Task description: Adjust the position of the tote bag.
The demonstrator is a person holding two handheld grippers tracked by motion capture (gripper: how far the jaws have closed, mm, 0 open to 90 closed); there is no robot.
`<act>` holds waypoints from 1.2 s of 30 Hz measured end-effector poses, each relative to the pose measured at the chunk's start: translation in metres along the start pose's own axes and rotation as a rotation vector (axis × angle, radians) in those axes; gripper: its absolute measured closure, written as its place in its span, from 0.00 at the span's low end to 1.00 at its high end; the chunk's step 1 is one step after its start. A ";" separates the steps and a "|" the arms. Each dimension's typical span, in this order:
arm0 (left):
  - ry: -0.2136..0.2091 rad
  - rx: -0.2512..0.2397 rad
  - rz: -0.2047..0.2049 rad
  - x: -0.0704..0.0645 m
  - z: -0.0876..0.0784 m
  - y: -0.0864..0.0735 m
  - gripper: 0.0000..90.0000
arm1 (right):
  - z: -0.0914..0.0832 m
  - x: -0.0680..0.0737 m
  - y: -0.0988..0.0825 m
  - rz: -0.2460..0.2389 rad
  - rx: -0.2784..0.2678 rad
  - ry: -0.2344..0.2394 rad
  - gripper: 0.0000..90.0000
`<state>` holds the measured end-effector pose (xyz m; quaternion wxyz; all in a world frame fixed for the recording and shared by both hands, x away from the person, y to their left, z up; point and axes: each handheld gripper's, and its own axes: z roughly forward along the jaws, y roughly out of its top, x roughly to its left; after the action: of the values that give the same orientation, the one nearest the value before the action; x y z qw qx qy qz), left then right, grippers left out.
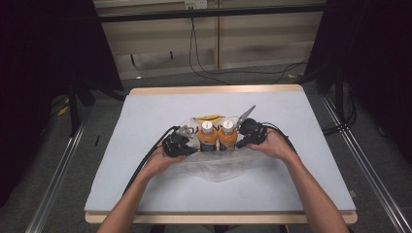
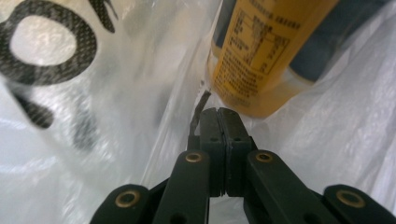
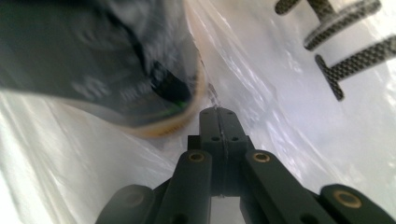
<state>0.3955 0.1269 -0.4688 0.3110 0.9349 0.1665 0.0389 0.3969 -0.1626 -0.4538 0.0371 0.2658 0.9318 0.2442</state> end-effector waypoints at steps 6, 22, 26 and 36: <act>0.044 0.033 0.030 -0.001 -0.004 -0.002 1.00 | -0.002 -0.001 -0.015 -0.031 0.039 -0.089 1.00; 0.130 0.089 0.043 0.011 -0.022 -0.020 1.00 | -0.011 -0.006 -0.028 -0.061 0.142 -0.257 1.00; 0.132 0.095 0.045 0.011 -0.024 -0.022 1.00 | -0.016 -0.013 -0.036 -0.029 0.154 -0.262 1.00; 0.122 0.097 0.017 0.016 -0.029 -0.027 1.00 | -0.025 -0.024 -0.054 0.045 0.119 -0.259 1.00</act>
<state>0.3975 0.1689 -0.4623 0.2542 0.9462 0.1790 0.0900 0.3864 -0.2253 -0.4586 0.1356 0.3177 0.9259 0.1532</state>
